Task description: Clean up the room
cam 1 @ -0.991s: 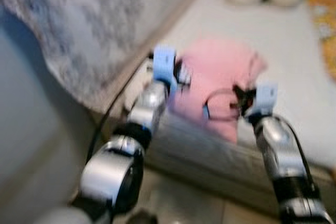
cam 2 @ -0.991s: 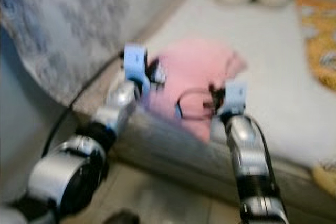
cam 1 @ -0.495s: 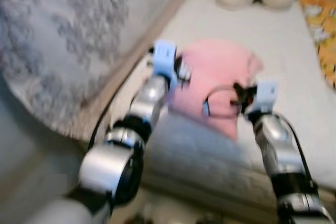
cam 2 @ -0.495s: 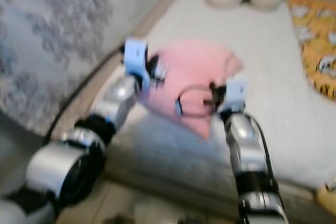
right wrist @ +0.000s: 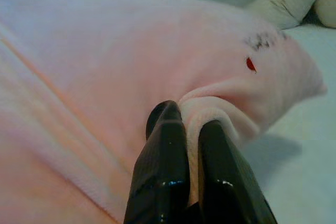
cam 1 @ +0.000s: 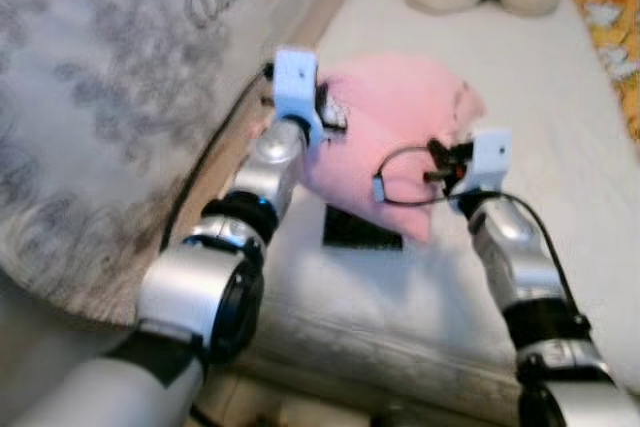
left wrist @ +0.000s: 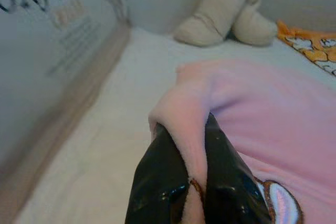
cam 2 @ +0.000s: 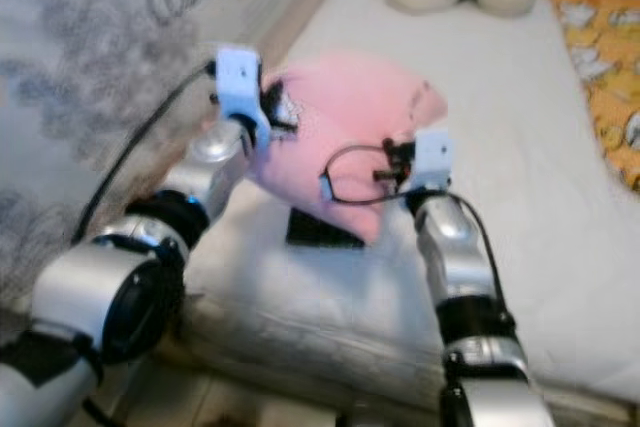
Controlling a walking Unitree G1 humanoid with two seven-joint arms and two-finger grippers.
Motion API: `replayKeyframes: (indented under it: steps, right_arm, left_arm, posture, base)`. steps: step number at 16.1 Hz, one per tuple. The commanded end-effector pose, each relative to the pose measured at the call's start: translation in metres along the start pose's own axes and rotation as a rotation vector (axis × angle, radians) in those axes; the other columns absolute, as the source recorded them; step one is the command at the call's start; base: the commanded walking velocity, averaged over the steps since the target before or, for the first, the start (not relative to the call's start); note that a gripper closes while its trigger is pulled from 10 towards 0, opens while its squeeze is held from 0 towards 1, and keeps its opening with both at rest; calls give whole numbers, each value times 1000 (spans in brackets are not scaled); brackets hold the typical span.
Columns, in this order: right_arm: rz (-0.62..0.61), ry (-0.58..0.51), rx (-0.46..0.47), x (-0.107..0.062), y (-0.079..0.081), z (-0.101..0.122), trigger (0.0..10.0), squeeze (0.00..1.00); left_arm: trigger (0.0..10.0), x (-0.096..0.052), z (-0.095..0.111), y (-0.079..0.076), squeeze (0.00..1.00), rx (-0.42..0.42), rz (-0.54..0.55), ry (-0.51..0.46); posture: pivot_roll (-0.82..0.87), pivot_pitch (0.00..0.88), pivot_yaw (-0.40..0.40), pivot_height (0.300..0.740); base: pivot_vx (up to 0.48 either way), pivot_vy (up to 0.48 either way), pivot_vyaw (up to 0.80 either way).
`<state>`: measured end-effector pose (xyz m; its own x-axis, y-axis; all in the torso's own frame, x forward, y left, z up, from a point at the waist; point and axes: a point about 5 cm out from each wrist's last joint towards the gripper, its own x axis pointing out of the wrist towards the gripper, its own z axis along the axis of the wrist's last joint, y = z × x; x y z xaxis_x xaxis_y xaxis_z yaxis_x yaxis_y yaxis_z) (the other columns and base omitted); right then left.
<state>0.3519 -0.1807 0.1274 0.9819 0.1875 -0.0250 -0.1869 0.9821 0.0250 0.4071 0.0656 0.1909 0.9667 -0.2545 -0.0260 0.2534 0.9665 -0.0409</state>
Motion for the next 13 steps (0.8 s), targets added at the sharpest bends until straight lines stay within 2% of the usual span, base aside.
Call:
replayKeyframes:
  steps: [1, 3, 5, 7, 8, 9, 12, 13]
  right_arm:
    - [-40, 39, -9, -2, -14, -4, 10000, 0]
    - [-2, 69, -25, 5, -15, -2, 10000, 0]
    - [60, 113, -49, 12, -8, -5, 10000, 0]
    - [158, 187, -86, 21, 11, -13, 10000, 0]
    - [204, 216, -81, 27, 25, -16, 10000, 0]
    - [231, 233, -77, 29, 33, -19, 10000, 0]
    - [274, 290, -45, 25, 45, -36, 10000, 0]
    - [294, 298, -55, 23, 51, -42, 10000, 0]
  left_arm:
    - [10000, 0, 28, 39, 0, -24, 172, -86]
    - [10000, -2, 26, 49, 0, -21, 224, -68]
    - [10000, -6, 24, 64, 0, -22, 301, -66]
    - [10000, -14, 15, 86, 0, -45, 411, -52]
    - [10000, -20, 4, 97, 0, -33, 463, -23]
    - [10000, -24, -4, 103, 0, -22, 494, -1]
    - [10000, -33, -21, 112, 0, 43, 544, 32]
    - [10000, -36, -18, 118, 0, 62, 588, -7]
  posture:
    - [-67, 0, 32, 719]
    - [-45, 10, 9, 719]
    - [-23, 64, -11, 719]
    - [-11, 97, -18, 719]
    - [4, 126, -27, 719]
    - [14, 138, -32, 719]
    - [39, 168, -46, 719]
    - [43, 171, -43, 719]
  base:
    - [480, 0, 0]
    - [480, 0, 0]
    - [472, 0, 0]
    - [0, 0, 0]
    - [0, 0, 0]
    - [0, 0, 0]
    - [0, 0, 0]
    - [0, 0, 0]
